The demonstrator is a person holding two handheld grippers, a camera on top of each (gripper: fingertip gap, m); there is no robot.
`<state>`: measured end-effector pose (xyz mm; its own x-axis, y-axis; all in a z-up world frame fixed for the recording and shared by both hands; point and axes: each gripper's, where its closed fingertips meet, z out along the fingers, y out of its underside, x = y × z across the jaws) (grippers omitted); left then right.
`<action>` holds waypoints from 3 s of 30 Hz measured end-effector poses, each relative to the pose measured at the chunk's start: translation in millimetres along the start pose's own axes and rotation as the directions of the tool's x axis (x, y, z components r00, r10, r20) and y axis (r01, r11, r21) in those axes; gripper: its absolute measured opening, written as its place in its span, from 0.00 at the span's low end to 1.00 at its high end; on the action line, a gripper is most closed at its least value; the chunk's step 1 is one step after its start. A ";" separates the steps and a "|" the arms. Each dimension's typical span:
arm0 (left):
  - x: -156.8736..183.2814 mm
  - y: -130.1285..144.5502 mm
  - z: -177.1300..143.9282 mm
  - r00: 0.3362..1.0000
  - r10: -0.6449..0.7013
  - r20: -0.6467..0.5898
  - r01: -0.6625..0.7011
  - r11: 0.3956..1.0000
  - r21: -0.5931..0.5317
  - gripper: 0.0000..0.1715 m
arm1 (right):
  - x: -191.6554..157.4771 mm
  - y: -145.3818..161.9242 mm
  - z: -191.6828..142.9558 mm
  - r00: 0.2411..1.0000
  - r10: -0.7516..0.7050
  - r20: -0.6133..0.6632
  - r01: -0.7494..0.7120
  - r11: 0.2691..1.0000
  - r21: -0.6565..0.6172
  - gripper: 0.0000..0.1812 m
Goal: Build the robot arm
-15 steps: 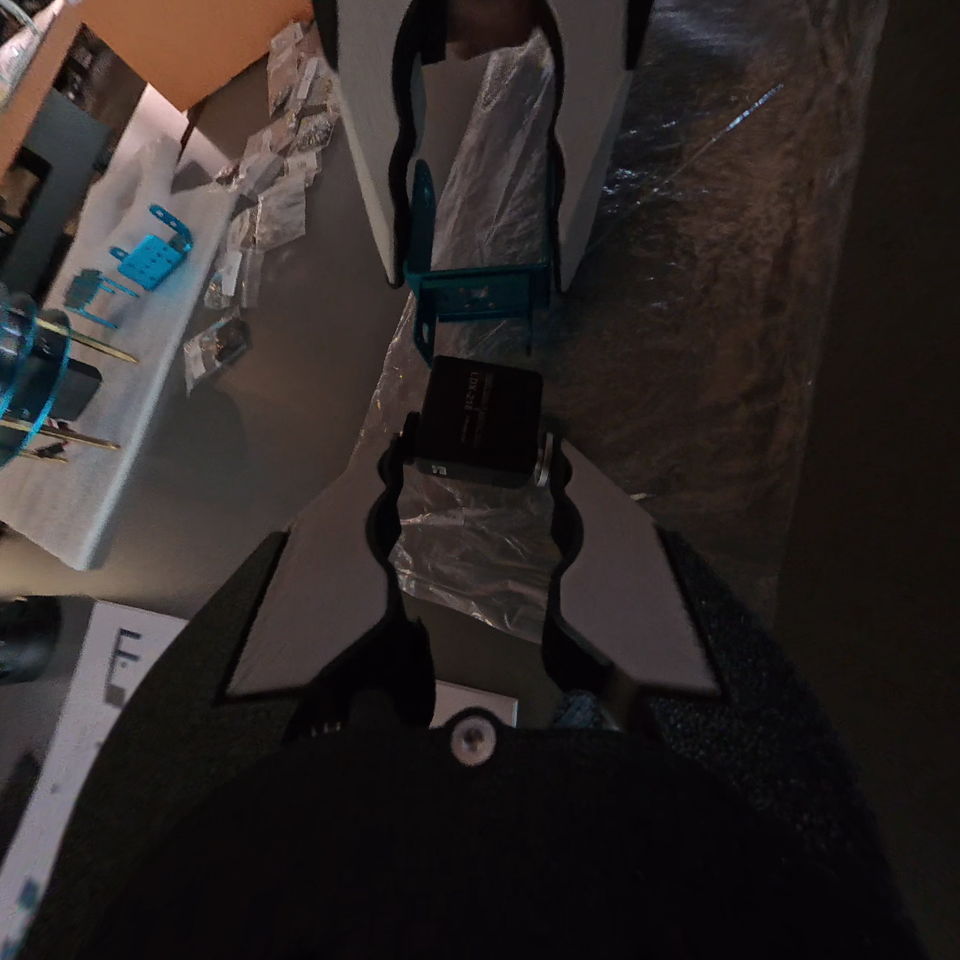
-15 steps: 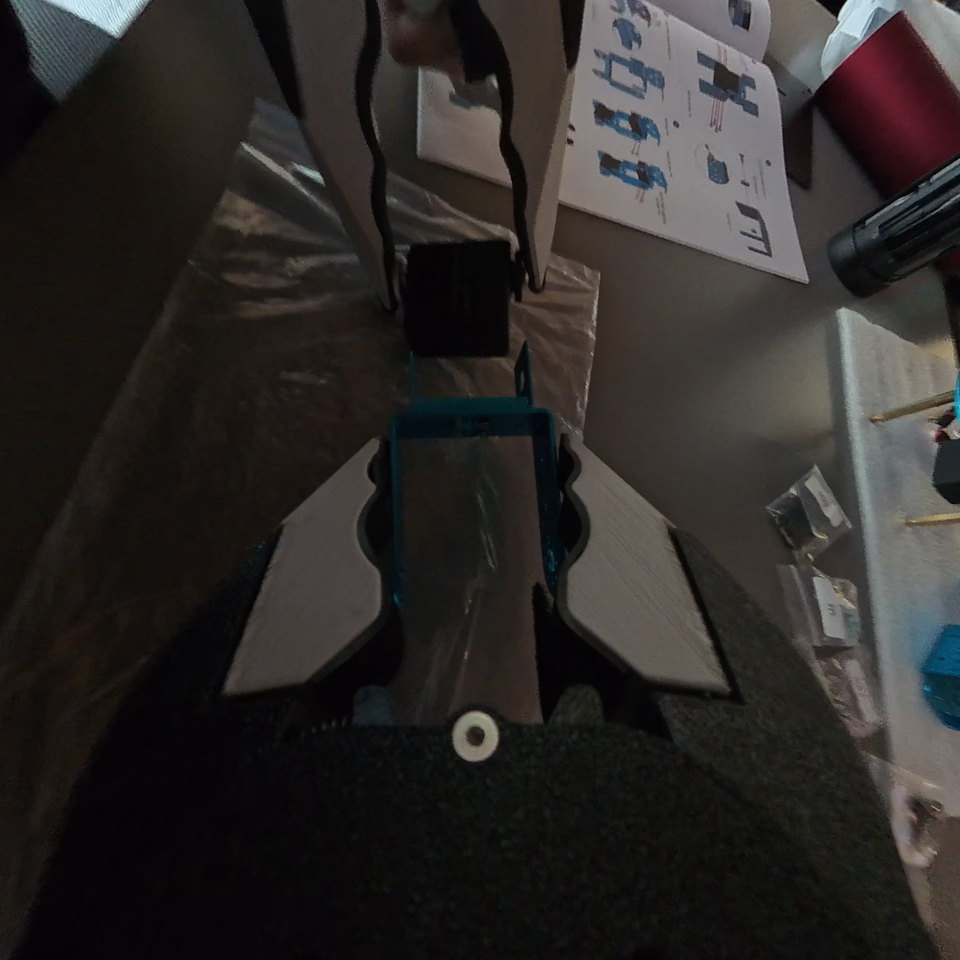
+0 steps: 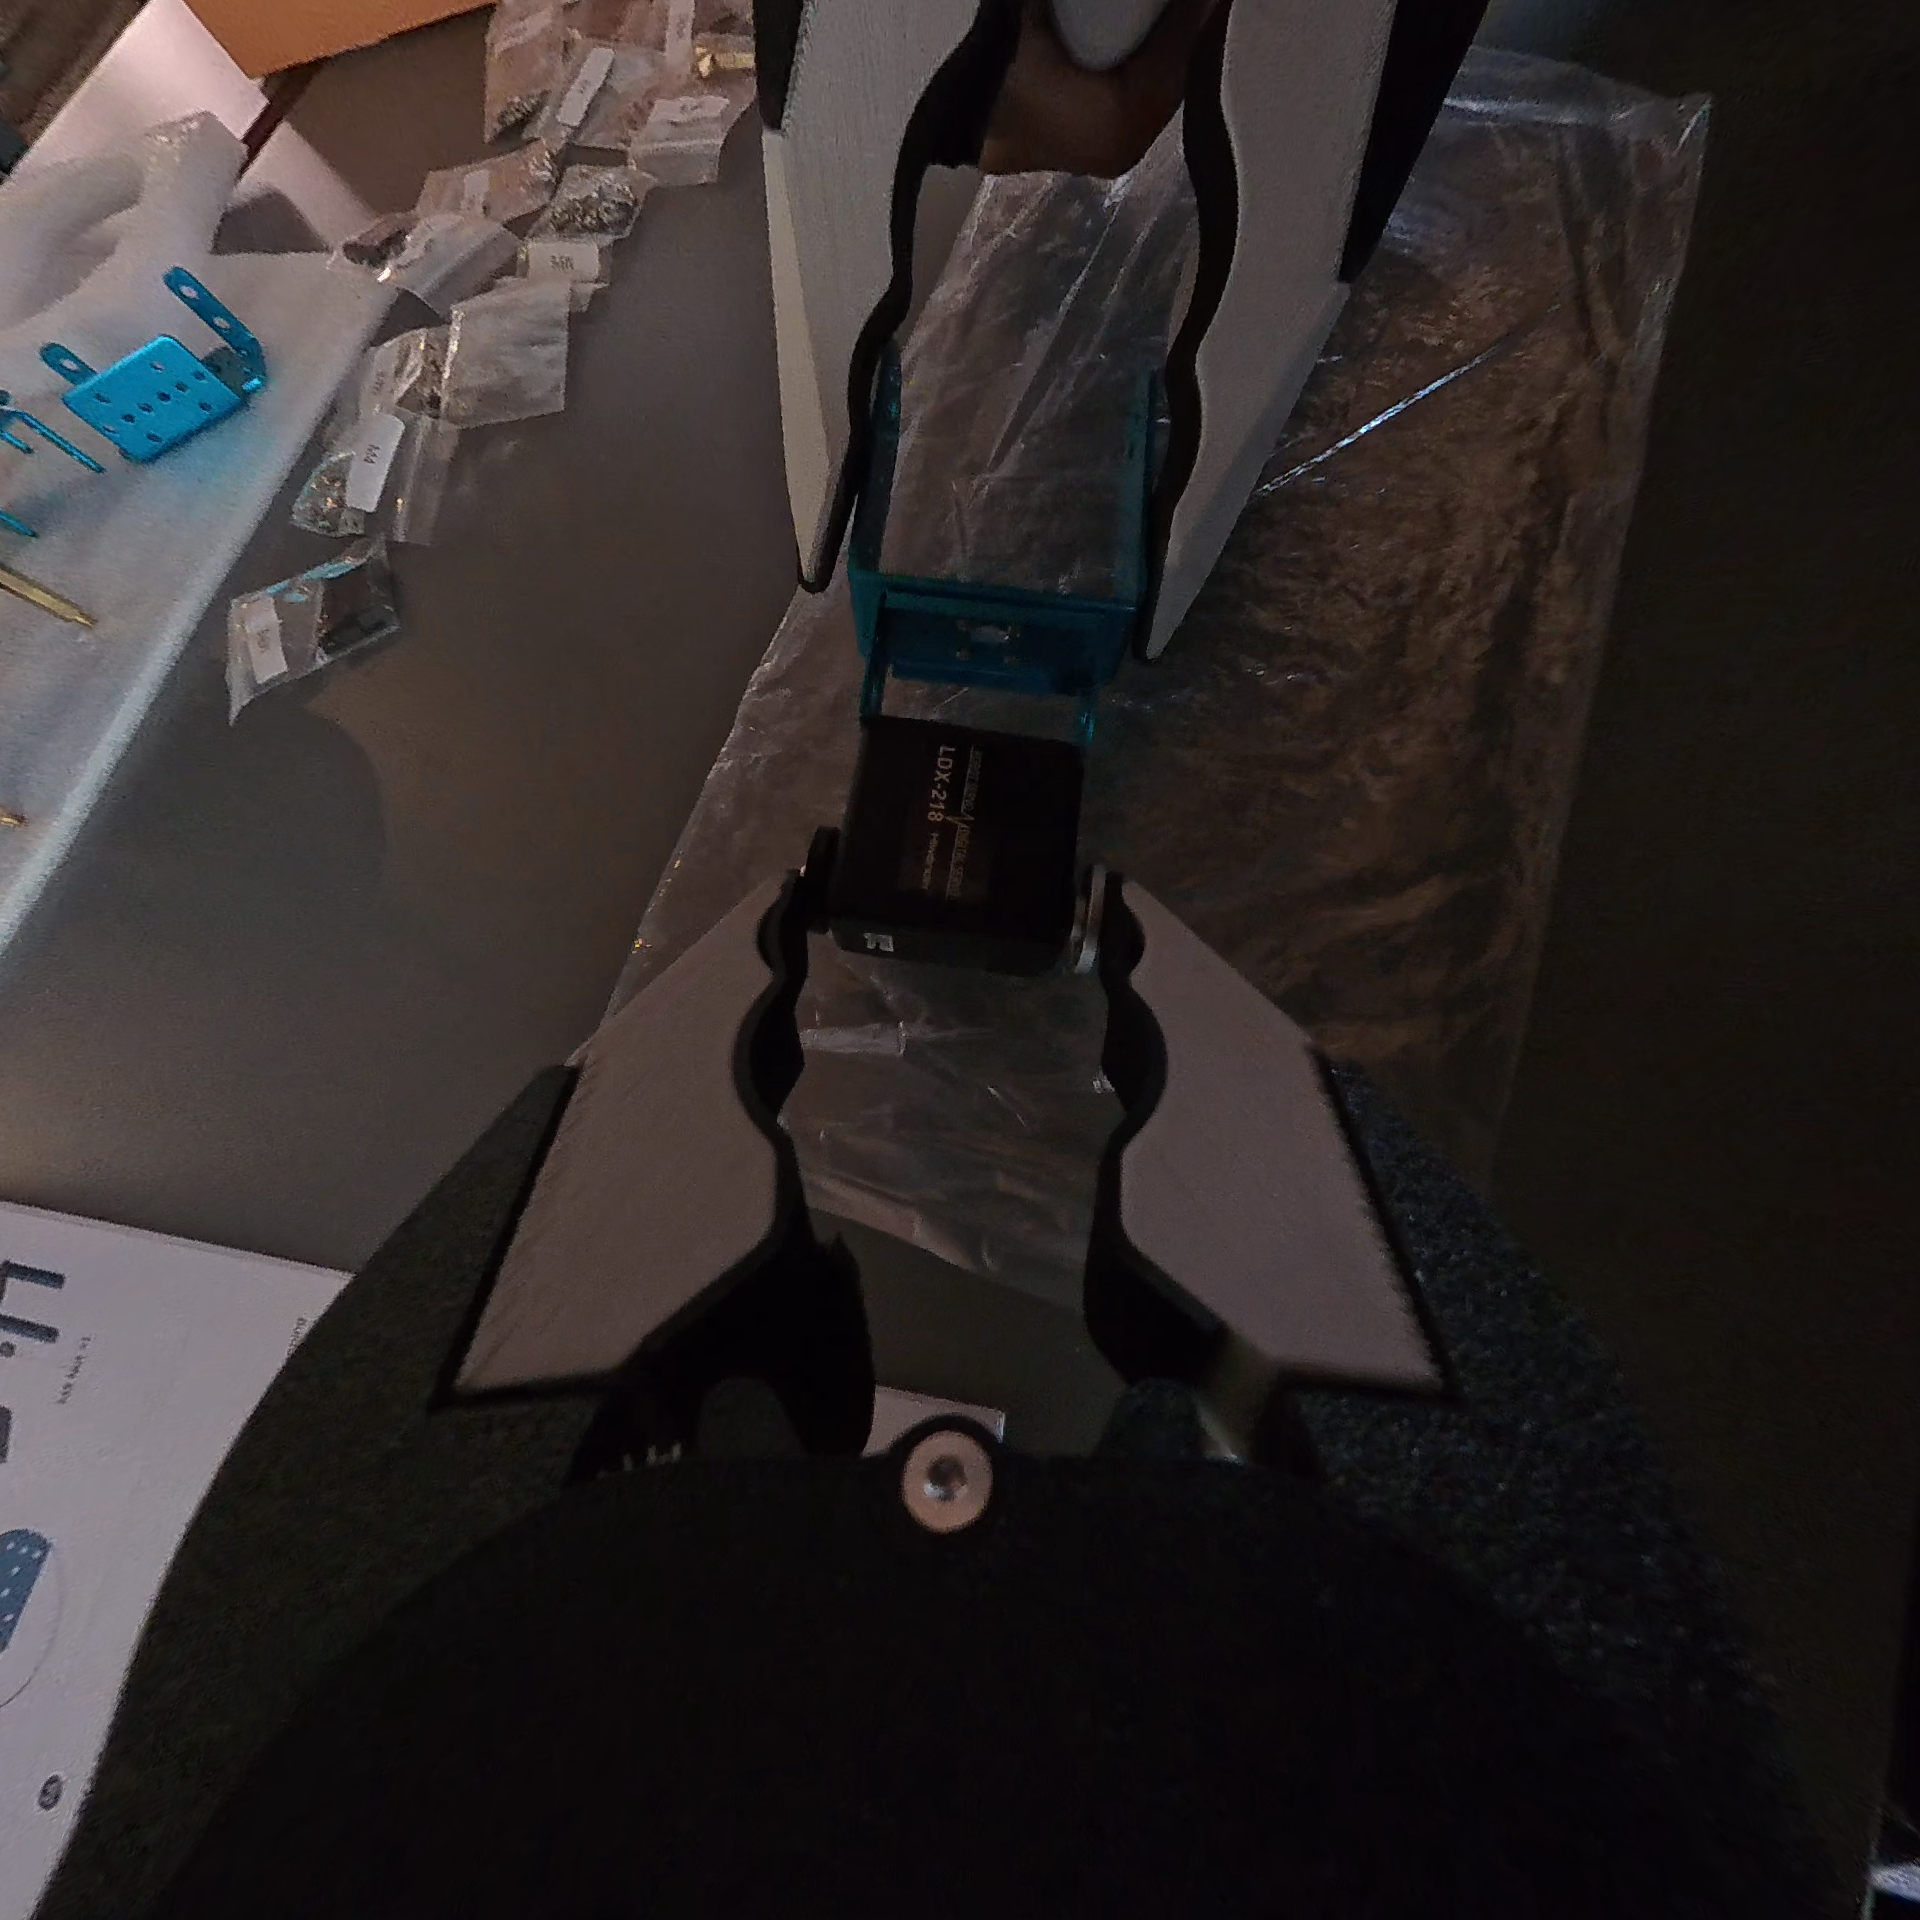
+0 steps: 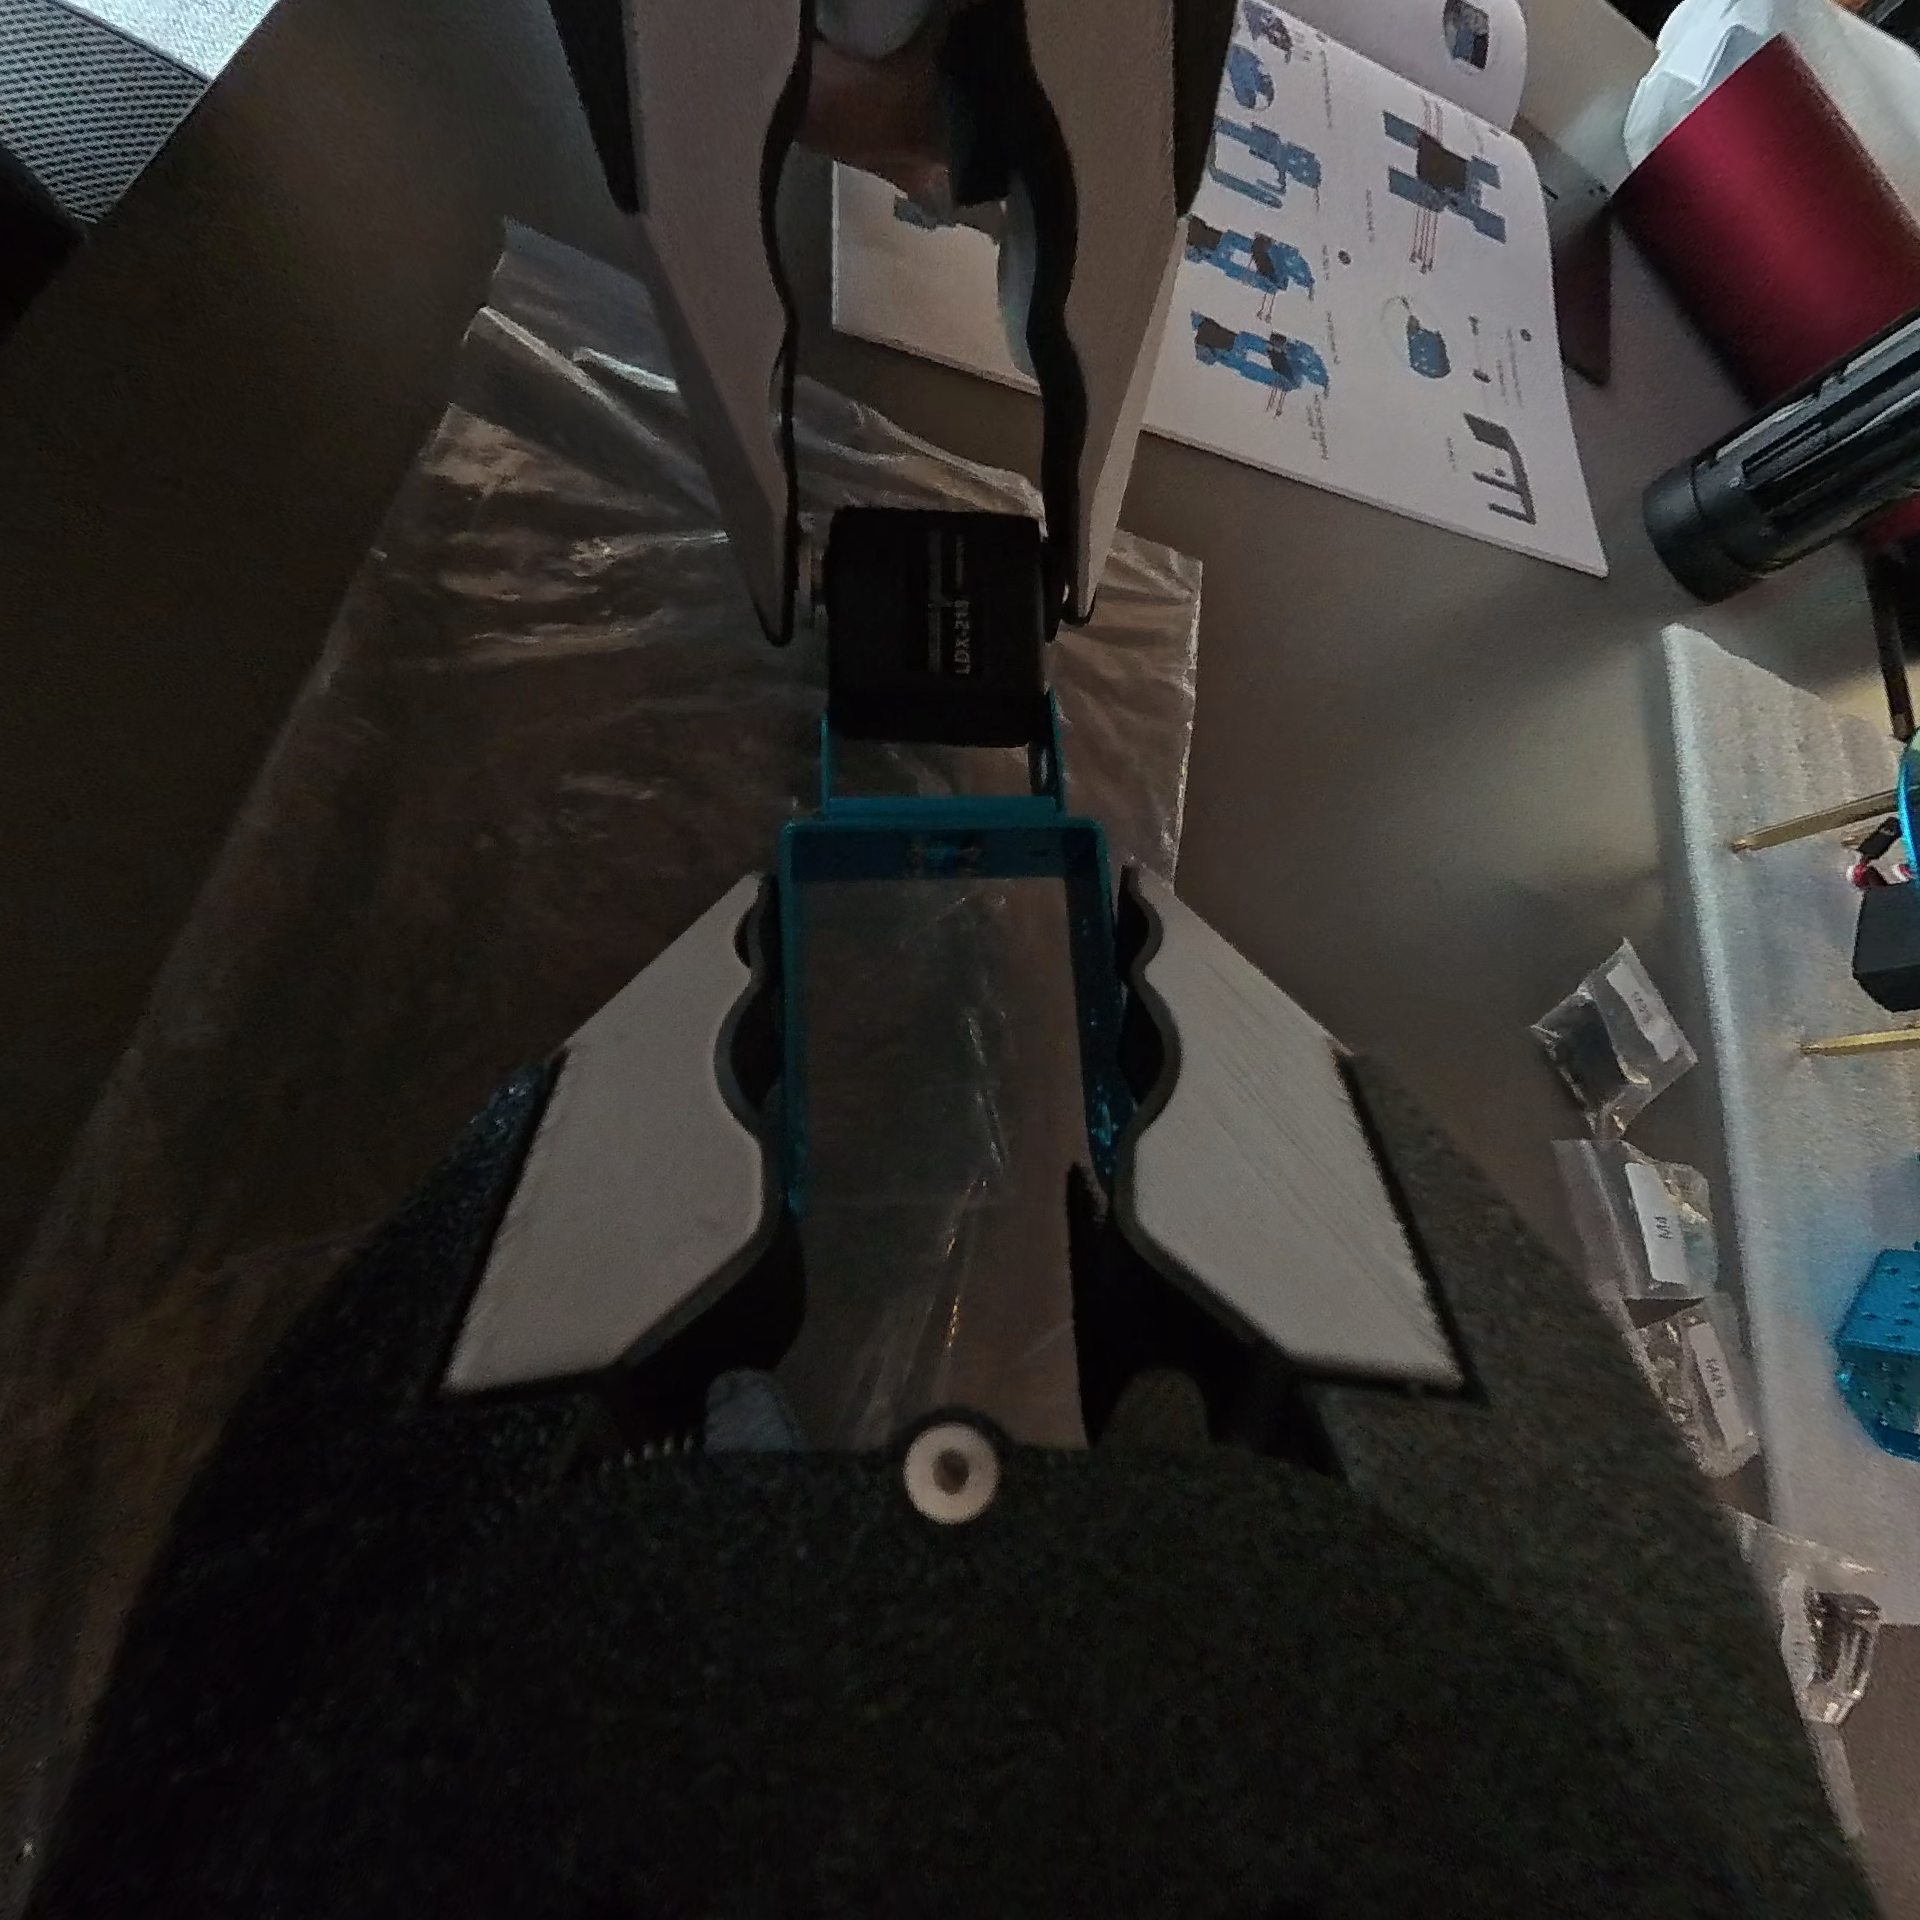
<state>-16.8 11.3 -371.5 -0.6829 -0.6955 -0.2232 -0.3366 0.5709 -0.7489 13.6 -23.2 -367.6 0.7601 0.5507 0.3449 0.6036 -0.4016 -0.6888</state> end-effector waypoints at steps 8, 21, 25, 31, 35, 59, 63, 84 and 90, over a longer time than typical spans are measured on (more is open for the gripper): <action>-0.3 -5.0 -0.8 0.999 -0.049 -0.021 0.050 0.998 0.035 0.32 | -0.5 1.7 -1.3 0.995 0.089 0.052 -0.091 0.996 0.025 0.35; 4.1 1.6 7.9 0.989 -0.097 -0.111 0.095 0.995 -0.029 0.33 | -6.6 12.3 4.5 0.969 0.186 0.162 -0.180 0.982 -0.050 0.35; 5.6 2.7 9.9 0.973 -0.163 -0.161 0.157 0.986 -0.051 0.32 | -6.7 12.9 4.4 0.968 0.181 0.174 -0.174 0.983 -0.054 0.35; 4.4 1.8 14.8 0.941 -0.282 -0.184 0.266 0.958 -0.109 0.33 | -3.4 13.6 4.9 0.969 0.175 0.173 -0.172 0.985 -0.033 0.35; 4.5 0.2 17.8 0.952 -0.259 -0.166 0.241 0.963 -0.119 0.33 | -3.2 13.8 5.1 0.971 0.169 0.169 -0.165 0.986 -0.036 0.35; 14.8 -37.8 7.9 0.749 -0.543 -0.380 0.563 0.824 -0.070 0.33 | -5.1 -13.9 -18.8 0.756 0.475 0.450 -0.534 0.846 0.003 0.35; 13.5 -40.0 4.9 0.645 -0.637 -0.422 0.669 0.738 -0.090 0.33 | -1.6 -15.2 -18.2 0.696 0.534 0.480 -0.607 0.795 -0.005 0.35; 19.6 -72.0 -10.5 0.086 -0.740 -0.667 0.902 0.343 -0.263 0.33 | -11.5 -39.0 -34.3 0.997 -0.018 0.075 0.007 0.989 0.145 0.16; 11.2 -61.4 -11.9 0.454 -0.674 -0.583 0.829 0.559 0.000 0.39 | -8.9 -36.1 -29.2 0.998 -0.005 0.066 -0.003 0.991 0.130 0.16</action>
<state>-11.5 -26.4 -320.6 -0.4614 -0.4456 0.7672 -0.7543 -0.2582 -0.6036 -7.9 -34.9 -327.2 0.7394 0.5999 0.3056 0.5644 -0.3047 -0.7672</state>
